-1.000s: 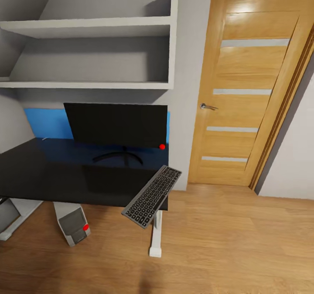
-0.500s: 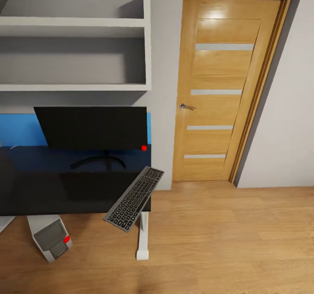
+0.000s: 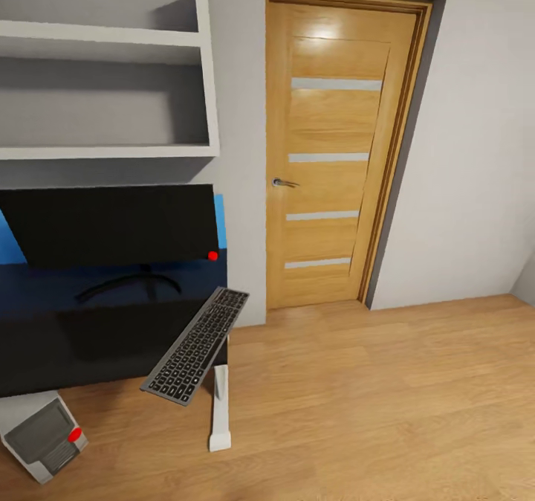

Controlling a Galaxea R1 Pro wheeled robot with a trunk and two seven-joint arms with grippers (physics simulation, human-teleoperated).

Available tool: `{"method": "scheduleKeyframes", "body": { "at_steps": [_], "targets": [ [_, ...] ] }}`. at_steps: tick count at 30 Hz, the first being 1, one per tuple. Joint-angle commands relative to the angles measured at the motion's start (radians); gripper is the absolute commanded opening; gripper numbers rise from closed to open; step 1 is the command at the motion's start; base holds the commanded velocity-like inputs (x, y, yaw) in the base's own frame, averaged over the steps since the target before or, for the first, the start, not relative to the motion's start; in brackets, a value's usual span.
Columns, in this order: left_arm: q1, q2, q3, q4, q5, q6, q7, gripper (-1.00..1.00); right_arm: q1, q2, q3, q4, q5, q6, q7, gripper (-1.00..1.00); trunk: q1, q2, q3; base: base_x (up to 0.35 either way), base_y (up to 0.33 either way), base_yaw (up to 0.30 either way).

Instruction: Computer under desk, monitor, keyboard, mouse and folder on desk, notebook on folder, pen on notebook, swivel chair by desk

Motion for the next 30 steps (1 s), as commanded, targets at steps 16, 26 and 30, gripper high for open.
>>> {"method": "scheduleKeyframes", "body": {
  "at_steps": [16,26,30],
  "targets": [
    [0.0,0.0,0.0,0.0,0.003,-0.002,0.0,1.0,-0.001,0.003,-0.001,0.002,-0.017,0.041,-0.003,1.0,0.0,-0.001,-0.01,0.0,0.0,-0.228],
    [0.0,0.0,0.0,0.0,0.003,-0.002,0.0,1.0,-0.001,0.006,-0.003,0.0,-0.018,0.044,-0.072,1.0,0.0,-0.001,-0.024,0.0,0.0,-0.14],
    [0.0,0.0,0.0,0.0,0.003,-0.002,0.0,1.0,-0.001,0.006,-0.003,-0.003,-0.018,0.044,-0.078,1.0,0.0,-0.001,-0.029,0.0,0.0,-0.139]
  ]
}}
